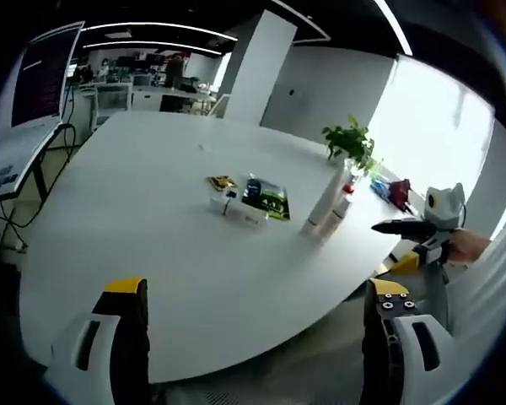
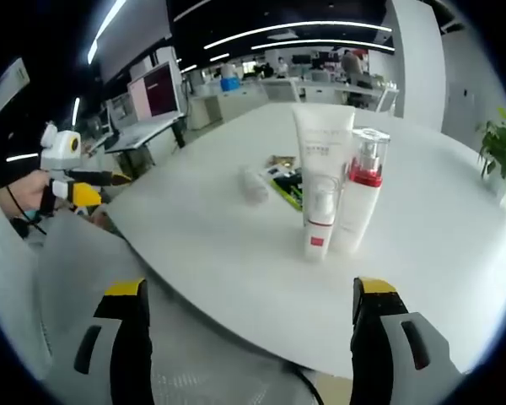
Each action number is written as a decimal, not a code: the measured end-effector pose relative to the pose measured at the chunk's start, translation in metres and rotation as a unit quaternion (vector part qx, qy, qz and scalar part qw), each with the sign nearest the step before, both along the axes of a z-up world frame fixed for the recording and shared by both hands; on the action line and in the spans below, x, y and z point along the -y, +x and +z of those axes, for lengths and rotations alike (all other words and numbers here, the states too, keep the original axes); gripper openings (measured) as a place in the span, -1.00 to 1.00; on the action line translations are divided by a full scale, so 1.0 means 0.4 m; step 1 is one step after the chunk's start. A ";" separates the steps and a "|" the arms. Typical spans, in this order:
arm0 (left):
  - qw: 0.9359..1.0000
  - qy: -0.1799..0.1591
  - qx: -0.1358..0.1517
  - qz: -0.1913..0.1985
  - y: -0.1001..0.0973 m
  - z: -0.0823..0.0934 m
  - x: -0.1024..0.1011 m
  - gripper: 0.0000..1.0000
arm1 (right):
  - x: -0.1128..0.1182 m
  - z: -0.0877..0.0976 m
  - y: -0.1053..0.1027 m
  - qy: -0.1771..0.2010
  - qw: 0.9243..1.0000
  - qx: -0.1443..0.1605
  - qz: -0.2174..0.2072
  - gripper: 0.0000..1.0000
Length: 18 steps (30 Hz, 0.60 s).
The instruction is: Arrange the skincare products in the storage area until every visible bottle or jar stands upright without overlapping.
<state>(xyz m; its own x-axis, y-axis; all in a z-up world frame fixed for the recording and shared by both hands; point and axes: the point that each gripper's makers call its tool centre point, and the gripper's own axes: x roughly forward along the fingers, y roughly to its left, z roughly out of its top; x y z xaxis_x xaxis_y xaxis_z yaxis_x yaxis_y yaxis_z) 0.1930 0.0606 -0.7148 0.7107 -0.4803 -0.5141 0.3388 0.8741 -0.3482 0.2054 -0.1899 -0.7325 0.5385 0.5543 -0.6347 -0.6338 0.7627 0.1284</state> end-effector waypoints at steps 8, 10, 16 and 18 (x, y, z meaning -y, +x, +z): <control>1.000 0.006 0.001 -0.006 -0.006 -0.007 0.013 0.98 | -0.015 -0.011 -0.005 -0.020 1.000 -0.005 0.018 0.99; 1.000 0.012 0.000 -0.009 -0.007 -0.008 0.017 0.98 | -0.021 -0.010 -0.006 -0.023 0.999 -0.005 0.022 0.99; 0.999 0.033 0.016 -0.022 -0.003 -0.006 0.025 0.98 | -0.047 -0.005 0.003 -0.016 0.999 -0.008 0.030 0.99; 0.999 0.036 0.018 -0.023 -0.003 -0.005 0.029 0.98 | -0.057 -0.009 0.004 -0.017 0.999 -0.011 0.037 0.99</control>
<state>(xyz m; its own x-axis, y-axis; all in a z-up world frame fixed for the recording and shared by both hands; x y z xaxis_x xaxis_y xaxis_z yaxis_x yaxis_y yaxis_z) 0.1919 0.0489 -0.7166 0.7072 -0.4755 -0.5233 0.3899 0.8796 -0.2725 0.2072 -0.1671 -0.7359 0.4829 0.5698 -0.6649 -0.6859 0.7182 0.1174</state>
